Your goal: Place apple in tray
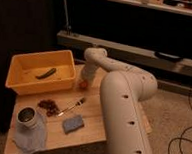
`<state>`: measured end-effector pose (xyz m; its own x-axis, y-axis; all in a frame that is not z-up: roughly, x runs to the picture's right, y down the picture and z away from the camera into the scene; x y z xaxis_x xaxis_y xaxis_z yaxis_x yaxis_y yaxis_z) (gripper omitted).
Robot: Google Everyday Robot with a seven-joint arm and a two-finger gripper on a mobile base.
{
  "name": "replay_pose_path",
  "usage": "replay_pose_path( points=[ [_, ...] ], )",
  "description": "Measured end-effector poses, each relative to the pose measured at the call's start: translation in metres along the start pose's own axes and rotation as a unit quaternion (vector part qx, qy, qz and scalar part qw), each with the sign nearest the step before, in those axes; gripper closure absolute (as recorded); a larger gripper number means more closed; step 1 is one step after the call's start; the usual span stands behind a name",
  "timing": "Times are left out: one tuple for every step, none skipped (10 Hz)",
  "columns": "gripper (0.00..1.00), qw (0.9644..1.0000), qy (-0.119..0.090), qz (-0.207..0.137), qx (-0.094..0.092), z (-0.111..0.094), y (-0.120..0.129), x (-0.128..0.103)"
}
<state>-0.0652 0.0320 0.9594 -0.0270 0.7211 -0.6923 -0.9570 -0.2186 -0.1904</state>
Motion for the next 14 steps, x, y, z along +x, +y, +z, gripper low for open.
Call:
replay_pose_path(
  points=[
    [0.87, 1.0000, 0.000, 0.005, -0.003, -0.003, -0.007, 0.001],
    [0.89, 1.0000, 0.000, 0.009, -0.004, -0.005, -0.013, 0.004],
    [0.89, 0.9999, -0.001, 0.012, -0.004, -0.008, -0.019, 0.006],
    [0.89, 0.9998, -0.003, 0.022, -0.001, -0.015, -0.034, 0.012],
    [0.89, 0.9996, -0.006, 0.027, 0.000, -0.021, -0.043, 0.016],
    [0.89, 0.9995, -0.013, 0.030, 0.002, -0.030, -0.052, 0.019],
    [0.89, 0.9992, -0.024, 0.032, 0.003, -0.045, -0.060, 0.021],
    [0.89, 0.9988, -0.038, 0.030, 0.005, -0.067, -0.059, 0.021],
    [0.89, 0.9985, -0.047, 0.027, 0.005, -0.082, -0.053, 0.022],
    [0.89, 0.9978, -0.062, 0.022, 0.004, -0.107, -0.048, 0.023],
    [0.89, 0.9970, -0.076, 0.017, 0.002, -0.128, -0.043, 0.023],
    [0.89, 0.9960, -0.089, 0.009, -0.001, -0.147, -0.035, 0.023],
    [0.89, 0.9950, -0.099, -0.003, -0.005, -0.161, -0.025, 0.022],
    [0.89, 0.9931, -0.114, -0.023, -0.012, -0.181, -0.007, 0.018]
  ],
)
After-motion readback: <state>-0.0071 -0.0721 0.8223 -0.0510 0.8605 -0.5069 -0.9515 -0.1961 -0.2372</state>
